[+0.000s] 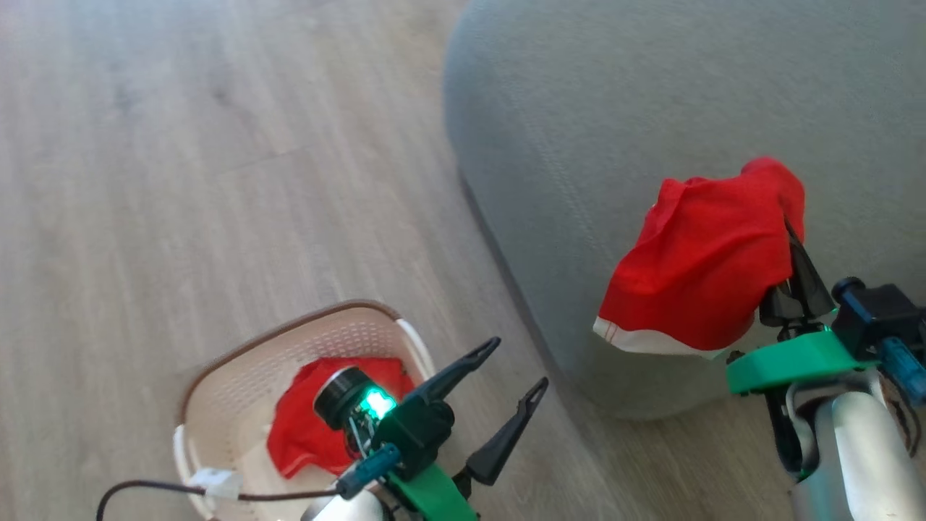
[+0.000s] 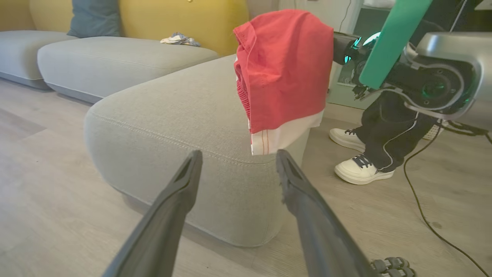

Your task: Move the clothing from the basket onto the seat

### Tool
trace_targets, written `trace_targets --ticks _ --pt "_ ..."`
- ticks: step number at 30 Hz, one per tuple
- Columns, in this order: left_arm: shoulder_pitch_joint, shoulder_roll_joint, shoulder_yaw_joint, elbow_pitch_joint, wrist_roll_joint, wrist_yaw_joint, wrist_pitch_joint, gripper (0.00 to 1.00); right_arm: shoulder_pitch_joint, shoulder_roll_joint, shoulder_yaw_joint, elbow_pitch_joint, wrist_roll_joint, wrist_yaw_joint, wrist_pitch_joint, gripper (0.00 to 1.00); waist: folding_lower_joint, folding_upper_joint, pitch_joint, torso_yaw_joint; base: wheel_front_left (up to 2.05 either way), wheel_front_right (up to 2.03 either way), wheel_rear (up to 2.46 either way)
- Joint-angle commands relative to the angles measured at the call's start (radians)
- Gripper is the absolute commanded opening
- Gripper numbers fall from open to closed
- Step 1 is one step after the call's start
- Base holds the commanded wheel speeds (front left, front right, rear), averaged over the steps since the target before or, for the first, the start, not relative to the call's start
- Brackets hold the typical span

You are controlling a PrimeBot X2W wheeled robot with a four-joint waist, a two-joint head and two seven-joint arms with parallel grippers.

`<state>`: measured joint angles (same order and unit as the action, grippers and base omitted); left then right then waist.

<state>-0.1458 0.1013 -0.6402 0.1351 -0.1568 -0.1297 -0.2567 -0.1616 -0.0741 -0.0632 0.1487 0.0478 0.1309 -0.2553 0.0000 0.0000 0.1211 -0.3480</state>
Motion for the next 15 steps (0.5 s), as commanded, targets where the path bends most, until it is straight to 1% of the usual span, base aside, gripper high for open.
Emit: trace_targets --ticks 1,7,15 --pt "-0.053 0.004 0.040 -0.053 0.009 -0.001 -0.005 1.00 -0.040 0.003 0.011 -0.045 -0.003 0.000 -0.006 0.00 0.0000 0.0000 0.038 -0.090 0.00 0.00 0.00" --pt "-0.066 0.019 0.044 -0.071 0.017 -0.001 -0.005 1.00 -0.033 0.011 0.002 -0.053 -0.003 0.000 -0.006 0.00 0.0000 0.0000 0.062 -0.168 0.00 0.00 0.00" --pt "-0.099 0.033 -0.004 -0.077 0.018 -0.001 -0.005 1.00 0.009 0.017 -0.055 -0.083 -0.007 0.000 -0.006 0.00 0.0000 0.0000 0.076 -0.181 0.00 0.00 0.00"
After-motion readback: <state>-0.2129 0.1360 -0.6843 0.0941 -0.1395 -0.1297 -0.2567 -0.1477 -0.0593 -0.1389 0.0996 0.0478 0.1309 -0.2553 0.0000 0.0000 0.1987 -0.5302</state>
